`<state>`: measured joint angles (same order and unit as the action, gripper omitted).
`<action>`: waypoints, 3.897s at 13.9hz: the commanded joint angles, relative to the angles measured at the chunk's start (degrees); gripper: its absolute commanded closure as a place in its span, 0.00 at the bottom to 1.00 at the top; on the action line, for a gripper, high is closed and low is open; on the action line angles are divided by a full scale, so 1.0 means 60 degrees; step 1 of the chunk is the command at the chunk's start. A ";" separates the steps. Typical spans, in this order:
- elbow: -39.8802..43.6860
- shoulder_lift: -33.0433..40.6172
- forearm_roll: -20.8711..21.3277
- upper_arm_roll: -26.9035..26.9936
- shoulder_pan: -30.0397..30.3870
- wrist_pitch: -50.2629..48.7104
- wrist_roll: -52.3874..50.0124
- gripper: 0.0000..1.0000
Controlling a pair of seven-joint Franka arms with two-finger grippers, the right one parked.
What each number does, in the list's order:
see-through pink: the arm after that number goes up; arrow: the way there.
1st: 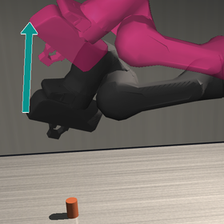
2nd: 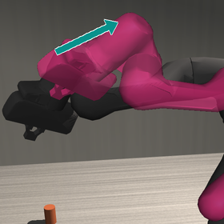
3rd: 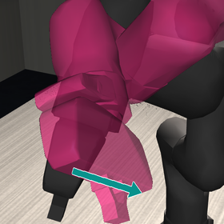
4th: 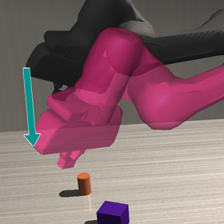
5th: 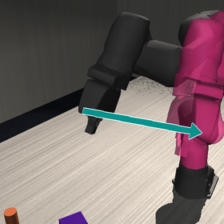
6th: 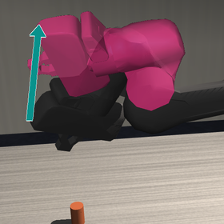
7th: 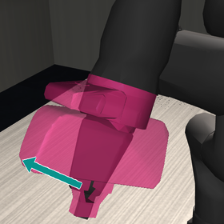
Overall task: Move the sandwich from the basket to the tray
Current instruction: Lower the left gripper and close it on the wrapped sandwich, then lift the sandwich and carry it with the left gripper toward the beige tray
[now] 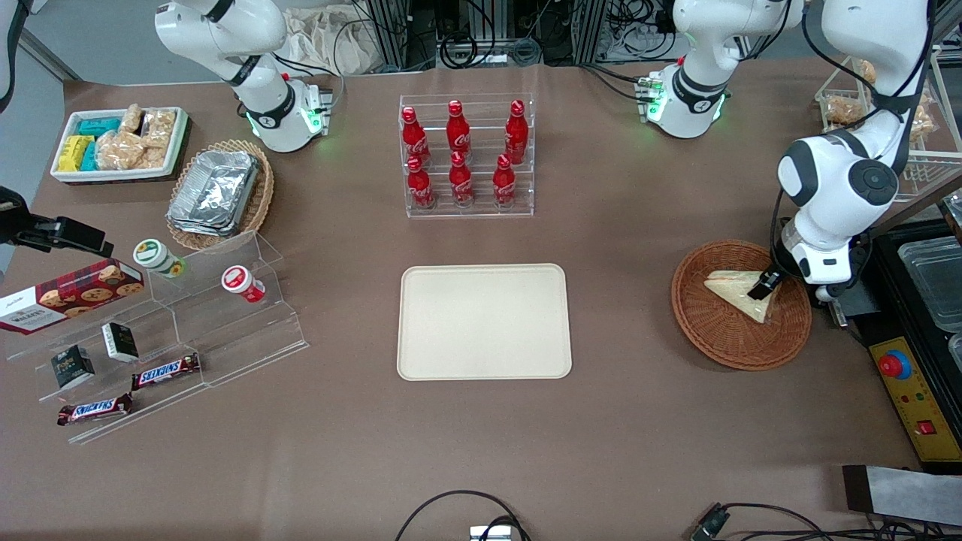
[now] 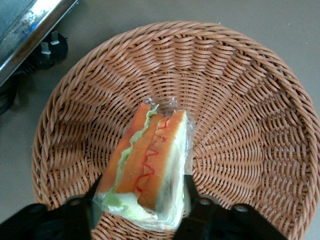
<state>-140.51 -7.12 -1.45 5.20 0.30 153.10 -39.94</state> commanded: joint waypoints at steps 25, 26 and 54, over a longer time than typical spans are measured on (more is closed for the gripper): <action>0.0772 0.2008 0.0711 -0.2653 -0.0153 -0.2812 0.5631 0.93; 0.0845 0.1993 0.0711 -0.2829 -0.0153 -0.2827 0.5616 0.93; 0.7540 -0.3895 0.3450 -0.5130 -0.2599 -0.5376 -0.1708 0.93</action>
<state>-97.91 -29.03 17.90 -25.86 -13.98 122.81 -48.63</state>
